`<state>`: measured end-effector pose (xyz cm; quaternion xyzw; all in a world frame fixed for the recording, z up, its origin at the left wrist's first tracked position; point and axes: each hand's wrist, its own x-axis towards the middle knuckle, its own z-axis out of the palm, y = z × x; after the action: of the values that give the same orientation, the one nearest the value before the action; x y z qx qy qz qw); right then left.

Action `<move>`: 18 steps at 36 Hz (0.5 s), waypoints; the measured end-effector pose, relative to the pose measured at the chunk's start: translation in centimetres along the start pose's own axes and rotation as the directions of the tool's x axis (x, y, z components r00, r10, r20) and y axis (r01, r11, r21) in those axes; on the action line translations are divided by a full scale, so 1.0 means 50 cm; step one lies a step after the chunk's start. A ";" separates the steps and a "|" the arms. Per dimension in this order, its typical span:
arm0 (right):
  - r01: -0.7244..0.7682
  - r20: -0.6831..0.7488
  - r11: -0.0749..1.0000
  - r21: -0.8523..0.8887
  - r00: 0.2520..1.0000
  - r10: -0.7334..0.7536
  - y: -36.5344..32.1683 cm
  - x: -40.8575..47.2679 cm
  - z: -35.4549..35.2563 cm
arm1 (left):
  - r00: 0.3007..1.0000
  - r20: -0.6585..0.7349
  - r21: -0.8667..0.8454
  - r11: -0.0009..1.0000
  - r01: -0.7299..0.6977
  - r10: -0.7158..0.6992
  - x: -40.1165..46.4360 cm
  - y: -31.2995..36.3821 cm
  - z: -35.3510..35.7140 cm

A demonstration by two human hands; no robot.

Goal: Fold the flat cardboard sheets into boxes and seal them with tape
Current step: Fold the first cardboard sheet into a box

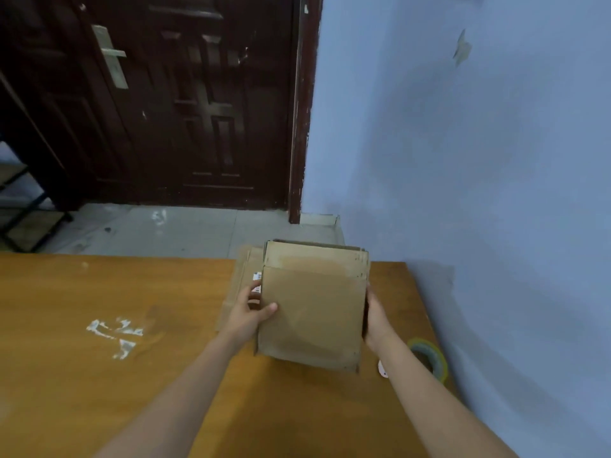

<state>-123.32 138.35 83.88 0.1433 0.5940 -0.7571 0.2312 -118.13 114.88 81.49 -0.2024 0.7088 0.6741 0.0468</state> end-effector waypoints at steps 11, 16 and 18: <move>-0.064 0.128 0.992 -0.111 0.989 0.078 0.117 -0.076 -0.036 | 0.956 -0.286 -0.263 0.965 -0.008 -0.070 -0.194 -0.094 0.043; -0.036 0.128 0.983 -0.183 0.990 0.060 0.225 -0.046 -0.109 | 0.888 -0.435 -0.382 0.923 -0.036 -0.146 -0.262 -0.123 0.066; -0.038 0.147 0.982 -0.187 0.987 0.066 0.259 -0.040 -0.131 | 0.855 -0.467 -0.435 0.900 0.000 -0.226 -0.266 -0.138 0.066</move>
<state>-115.25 142.62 72.39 0.0786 0.6378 -0.7016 0.3079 -104.25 120.98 79.24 -0.4197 0.5207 0.7291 -0.1451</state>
